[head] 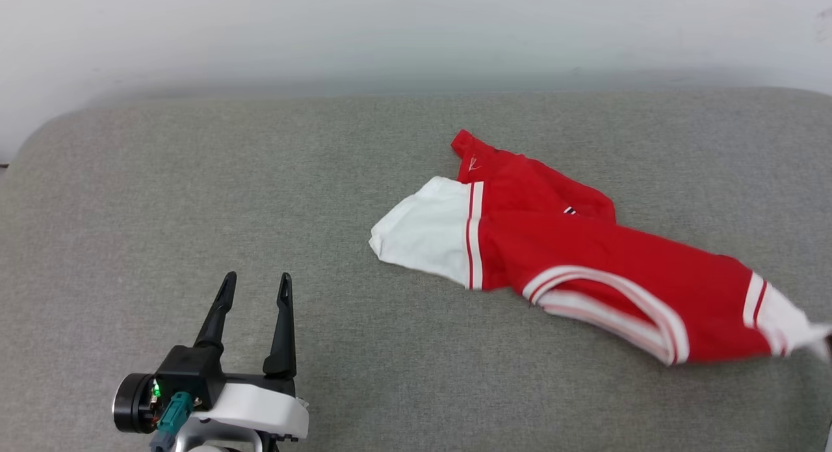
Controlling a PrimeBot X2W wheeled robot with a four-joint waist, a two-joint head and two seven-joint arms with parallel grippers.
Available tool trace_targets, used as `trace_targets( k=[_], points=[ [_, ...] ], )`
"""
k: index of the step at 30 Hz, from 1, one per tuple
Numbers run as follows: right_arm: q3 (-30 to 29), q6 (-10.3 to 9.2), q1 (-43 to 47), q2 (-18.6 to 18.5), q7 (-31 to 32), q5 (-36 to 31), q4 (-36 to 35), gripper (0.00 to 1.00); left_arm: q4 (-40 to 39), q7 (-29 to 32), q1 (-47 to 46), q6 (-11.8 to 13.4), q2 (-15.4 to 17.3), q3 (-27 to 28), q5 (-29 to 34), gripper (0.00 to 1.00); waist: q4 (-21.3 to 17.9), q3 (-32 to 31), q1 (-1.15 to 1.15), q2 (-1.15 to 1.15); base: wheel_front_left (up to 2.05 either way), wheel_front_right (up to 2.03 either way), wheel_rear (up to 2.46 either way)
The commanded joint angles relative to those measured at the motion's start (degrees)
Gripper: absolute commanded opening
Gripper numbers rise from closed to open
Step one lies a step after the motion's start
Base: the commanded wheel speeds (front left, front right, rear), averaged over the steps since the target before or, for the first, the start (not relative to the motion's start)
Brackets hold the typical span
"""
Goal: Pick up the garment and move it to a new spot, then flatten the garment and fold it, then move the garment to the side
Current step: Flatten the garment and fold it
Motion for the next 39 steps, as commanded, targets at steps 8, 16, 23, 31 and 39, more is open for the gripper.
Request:
trace_targets(
  k=[8, 16, 23, 31, 39],
  points=[
    [-2.59, -0.08, 7.84, 6.49, 0.01, 0.49, 5.89, 0.00, 0.45, -0.15, 0.57, -0.70, -0.03, 0.54, 0.83, 1.00, -1.24, -0.47, 0.01, 0.00, 0.00, 0.00, 0.00],
    [-6.40, -0.08, 5.72, 8.28, -5.20, 0.74, 8.24, 1.00, 0.69, -0.15, 1.44, -0.72, -0.04, 0.97, 0.81, 1.00, -1.47, -1.57, 0.01, 0.00, 0.00, 0.00, 0.00],
    [-13.73, -0.08, 4.49, 9.19, -8.12, -2.81, -1.46, 1.00, 0.29, -0.15, 2.27, -0.57, -0.03, 1.17, 0.94, 1.00, -0.90, -2.67, 0.01, 0.00, 0.00, 0.00, 0.00],
    [-14.21, -0.08, 1.95, 13.51, -11.45, -8.38, -14.58, 1.00, -0.44, -0.15, 1.85, -1.11, -0.03, 1.33, 1.69, 1.00, 0.33, -3.15, 0.01, 0.00, 0.00, 0.00, 0.00],
    [-7.97, -0.08, 0.11, 21.30, -15.48, -11.14, -19.75, 1.00, -0.86, -0.15, -2.85, -3.20, 1.52, 1.46, 3.37, 1.00, 1.34, -2.70, 0.01, 0.00, 0.00, 0.00, 0.00]
  ],
)
